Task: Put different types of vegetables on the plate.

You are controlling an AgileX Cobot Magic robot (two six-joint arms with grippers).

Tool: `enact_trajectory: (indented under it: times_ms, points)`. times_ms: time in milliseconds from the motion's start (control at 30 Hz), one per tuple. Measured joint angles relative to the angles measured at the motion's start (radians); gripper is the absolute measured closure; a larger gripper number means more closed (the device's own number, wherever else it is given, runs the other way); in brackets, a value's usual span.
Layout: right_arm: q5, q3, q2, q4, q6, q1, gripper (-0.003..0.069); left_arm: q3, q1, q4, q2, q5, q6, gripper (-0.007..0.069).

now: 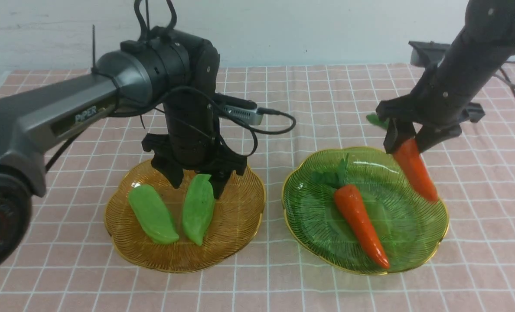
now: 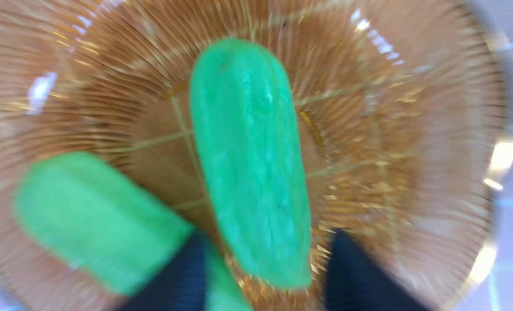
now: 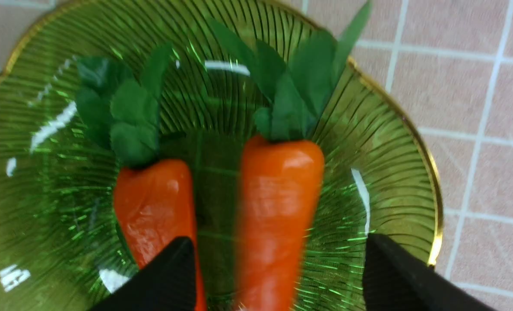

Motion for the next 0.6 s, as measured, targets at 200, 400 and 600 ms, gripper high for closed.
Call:
enact_trajectory:
  times_ms: [200, 400, 600]
  points:
    - [-0.002, 0.024, -0.014, 0.001, -0.008, 0.000, 0.0161, 0.006, 0.000, 0.010, -0.179, 0.002, 0.072, 0.0587]
    - [-0.002, 0.029, -0.198, -0.030, -0.030, 0.000, 0.0355, 0.006, 0.000, 0.015, -0.361, 0.010, 0.080, 0.0628]
    - [0.005, 0.029, -0.499, -0.061, -0.030, 0.000, 0.0624, 0.006, 0.000, 0.018, -0.514, 0.027, 0.080, 0.0628]
